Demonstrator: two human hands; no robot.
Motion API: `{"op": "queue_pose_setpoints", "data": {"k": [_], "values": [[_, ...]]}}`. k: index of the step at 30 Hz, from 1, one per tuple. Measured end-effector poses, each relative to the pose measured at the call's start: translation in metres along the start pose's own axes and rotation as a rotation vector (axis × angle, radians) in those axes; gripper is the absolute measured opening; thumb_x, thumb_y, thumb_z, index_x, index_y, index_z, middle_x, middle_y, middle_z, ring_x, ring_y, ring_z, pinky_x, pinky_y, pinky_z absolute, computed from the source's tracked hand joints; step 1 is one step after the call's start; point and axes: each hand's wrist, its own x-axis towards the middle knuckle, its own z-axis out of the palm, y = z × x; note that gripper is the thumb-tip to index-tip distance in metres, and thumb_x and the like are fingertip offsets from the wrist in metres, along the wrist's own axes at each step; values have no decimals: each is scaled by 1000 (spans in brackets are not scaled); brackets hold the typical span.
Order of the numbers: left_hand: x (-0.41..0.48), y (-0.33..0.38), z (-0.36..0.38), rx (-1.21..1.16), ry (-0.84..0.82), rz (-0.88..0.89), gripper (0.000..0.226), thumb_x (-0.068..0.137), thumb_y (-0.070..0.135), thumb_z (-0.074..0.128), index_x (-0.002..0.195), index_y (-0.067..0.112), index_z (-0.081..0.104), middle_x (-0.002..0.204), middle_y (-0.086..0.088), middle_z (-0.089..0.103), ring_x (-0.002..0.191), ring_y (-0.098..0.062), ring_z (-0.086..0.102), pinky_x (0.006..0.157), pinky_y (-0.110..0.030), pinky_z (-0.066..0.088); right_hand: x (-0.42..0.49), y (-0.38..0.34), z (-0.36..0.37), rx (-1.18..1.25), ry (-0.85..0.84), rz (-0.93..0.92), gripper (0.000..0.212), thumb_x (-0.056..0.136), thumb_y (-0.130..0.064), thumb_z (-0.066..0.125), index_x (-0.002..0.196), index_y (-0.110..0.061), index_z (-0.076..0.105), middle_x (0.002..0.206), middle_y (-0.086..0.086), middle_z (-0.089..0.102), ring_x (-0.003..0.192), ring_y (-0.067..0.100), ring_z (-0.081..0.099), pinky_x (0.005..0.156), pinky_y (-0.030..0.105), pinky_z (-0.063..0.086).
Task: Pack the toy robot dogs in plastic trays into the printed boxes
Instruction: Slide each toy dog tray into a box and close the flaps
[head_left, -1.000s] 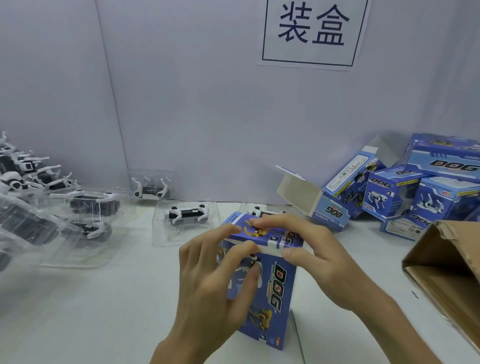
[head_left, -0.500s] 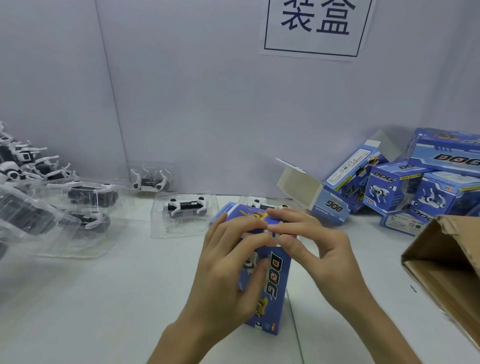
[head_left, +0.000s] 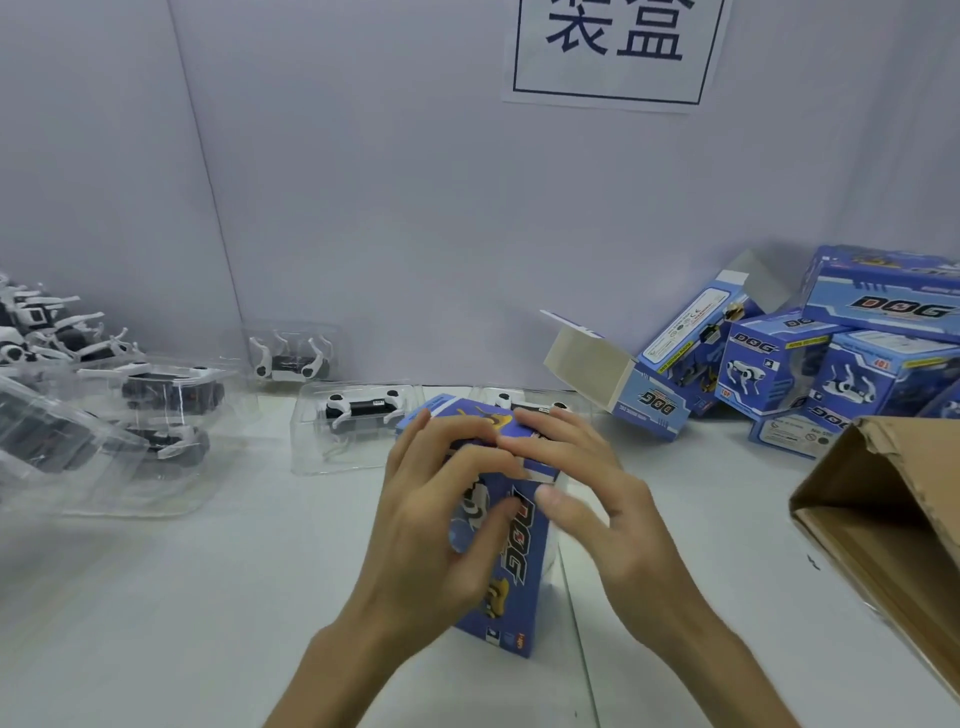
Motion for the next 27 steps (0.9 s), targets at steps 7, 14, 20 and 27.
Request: {"op": "queue_pose_setpoints", "data": {"k": [7, 14, 20, 27], "values": [[1, -14, -18, -1, 34, -8, 30, 88, 26, 69, 117, 21, 64, 117, 11, 66, 112, -12, 63, 95, -31, 50, 2, 13, 0, -166, 52, -95, 36, 86, -25, 71, 119, -37, 69, 138, -20, 56, 142, 15, 37, 114, 28, 31], [1, -21, -23, 54, 80, -26, 19, 82, 16, 77, 100, 13, 76, 105, 5, 73, 104, -12, 68, 89, -49, 54, 2, 17, 9, -133, 127, -130, 28, 88, -24, 68, 112, -39, 71, 132, -15, 62, 138, 18, 42, 109, 24, 36], [4, -19, -24, 3, 86, -57, 16, 78, 14, 76, 95, 12, 78, 99, 5, 72, 98, -10, 67, 88, -26, 53, 0, 14, 11, -128, 144, -133, 24, 90, -23, 67, 111, -33, 73, 129, -12, 64, 136, 19, 44, 109, 25, 38], [2, -15, -24, 1, 136, -94, 14, 78, 17, 78, 92, 16, 77, 91, 7, 71, 88, -17, 66, 75, -31, 52, 2, 15, 7, -67, 81, -101, 24, 89, -22, 66, 108, -35, 73, 127, -18, 65, 140, 15, 42, 110, 36, 41]]}}
